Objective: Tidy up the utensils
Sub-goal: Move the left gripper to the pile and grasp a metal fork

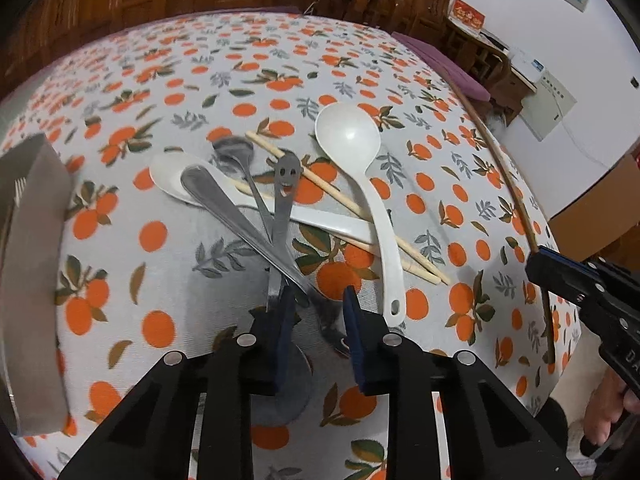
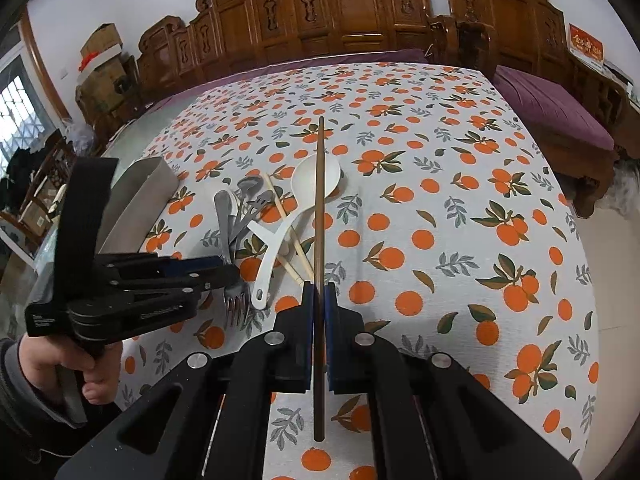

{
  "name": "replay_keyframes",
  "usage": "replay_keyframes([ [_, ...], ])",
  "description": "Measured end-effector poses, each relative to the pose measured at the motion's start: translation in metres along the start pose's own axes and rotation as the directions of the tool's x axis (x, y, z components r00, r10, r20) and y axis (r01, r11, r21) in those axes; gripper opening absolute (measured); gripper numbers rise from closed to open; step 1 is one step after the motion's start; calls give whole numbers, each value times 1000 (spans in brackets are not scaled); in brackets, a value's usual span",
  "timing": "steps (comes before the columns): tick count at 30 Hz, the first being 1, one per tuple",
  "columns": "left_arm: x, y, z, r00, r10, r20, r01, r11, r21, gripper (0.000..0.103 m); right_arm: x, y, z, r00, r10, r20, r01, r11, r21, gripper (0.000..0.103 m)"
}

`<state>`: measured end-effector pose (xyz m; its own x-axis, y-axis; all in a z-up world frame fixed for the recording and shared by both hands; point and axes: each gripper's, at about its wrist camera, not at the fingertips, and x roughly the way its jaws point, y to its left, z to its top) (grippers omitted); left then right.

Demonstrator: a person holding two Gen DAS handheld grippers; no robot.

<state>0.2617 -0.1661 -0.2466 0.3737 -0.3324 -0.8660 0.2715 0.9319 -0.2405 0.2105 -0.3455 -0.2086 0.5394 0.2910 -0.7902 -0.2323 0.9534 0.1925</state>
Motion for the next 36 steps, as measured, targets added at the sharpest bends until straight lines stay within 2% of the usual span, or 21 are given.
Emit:
replay_keyframes([
  [8,5,1,8,1000,4,11,-3,999,-49,23,0,-1,0,1000,2,-2,-2,1000,-3,6],
  [10,6,0,9,999,29,13,-28,998,-50,17,1,0,0,1000,3,-2,-3,1000,-4,6],
  [14,4,2,8,1000,23,16,-22,998,-58,15,2,2,-1,1000,3,-5,-3,1000,-10,6],
  [18,0,0,5,1000,28,-3,-28,999,-45,2,2,4,-1,1000,3,-5,-3,1000,-13,6],
  [21,1,-4,5,999,47,-17,-47,998,-35,2,2,4,-1,1000,4,-7,-4,1000,-14,6],
  [23,0,-3,7,999,37,-11,-38,998,-50,2,2,5,-1,1000,4,-7,-4,1000,-14,6],
  [24,0,-3,9,999,34,-8,-34,998,-62,6,2,5,-1,1000,4,-6,-4,1000,-14,6],
  [25,0,-2,11,999,35,-7,-36,997,-68,17,2,5,-1,1000,3,-6,-3,1000,-14,6],
  [27,2,-2,15,999,36,-11,-37,996,-81,31,2,5,-2,1000,4,-6,-4,1000,-11,6],
  [30,7,-1,23,999,34,-37,-39,991,-126,34,2,5,-2,1000,0,-8,0,1000,-12,6],
  [32,12,-3,27,996,75,-57,-81,989,-127,34,1,3,-2,1000,0,-8,0,1000,-7,6],
  [35,16,-4,30,990,125,-65,-133,983,-128,31,-1,-1,-2,1000,-2,-5,2,1000,3,6],
  [36,16,-4,30,988,138,-66,-146,981,-125,24,-1,-3,-1,1000,-2,-3,2,1000,6,6],
])
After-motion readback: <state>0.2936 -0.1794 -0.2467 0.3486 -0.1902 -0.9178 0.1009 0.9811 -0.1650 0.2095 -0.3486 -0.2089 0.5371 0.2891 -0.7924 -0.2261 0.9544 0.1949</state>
